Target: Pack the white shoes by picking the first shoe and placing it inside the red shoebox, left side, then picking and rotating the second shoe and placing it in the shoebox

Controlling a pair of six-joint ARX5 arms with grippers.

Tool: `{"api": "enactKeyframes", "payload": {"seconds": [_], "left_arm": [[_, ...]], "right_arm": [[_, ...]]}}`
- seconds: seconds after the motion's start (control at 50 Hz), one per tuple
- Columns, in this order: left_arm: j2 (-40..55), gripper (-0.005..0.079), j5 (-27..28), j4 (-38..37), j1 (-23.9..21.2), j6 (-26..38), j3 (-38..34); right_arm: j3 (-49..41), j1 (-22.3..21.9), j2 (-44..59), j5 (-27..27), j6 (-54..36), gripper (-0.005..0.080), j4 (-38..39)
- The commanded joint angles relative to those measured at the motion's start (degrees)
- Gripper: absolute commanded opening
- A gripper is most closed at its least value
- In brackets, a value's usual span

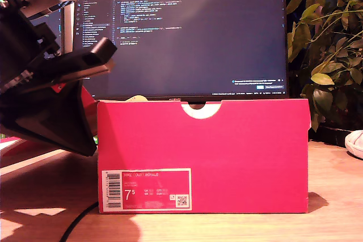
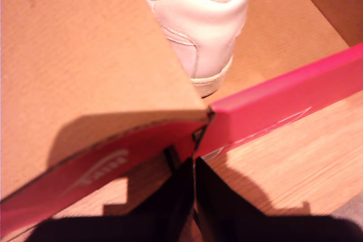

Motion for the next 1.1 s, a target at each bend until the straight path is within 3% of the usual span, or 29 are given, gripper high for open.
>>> {"api": "enactKeyframes", "payload": {"seconds": [0.0,0.44,0.74,1.08], "left_arm": [[0.50,-0.0019,-0.20,0.44,0.02,0.22,-0.13],[0.50,-0.0019,-0.20,0.44,0.02,0.24,-0.13],[0.50,-0.0019,-0.20,0.44,0.02,0.22,-0.13],[0.50,-0.0019,-0.20,0.44,0.02,0.24,-0.13]], "right_arm": [[-3.39,-0.87,-0.92,0.11,1.09,0.0559,0.02],[-10.71,-4.63,-5.55,-2.01,0.90,0.0559,5.33],[-12.55,-5.49,-5.62,-2.43,-0.68,0.0559,12.87],[-14.69,-8.81,-5.62,-2.38,-1.51,0.0558,14.29]]}}
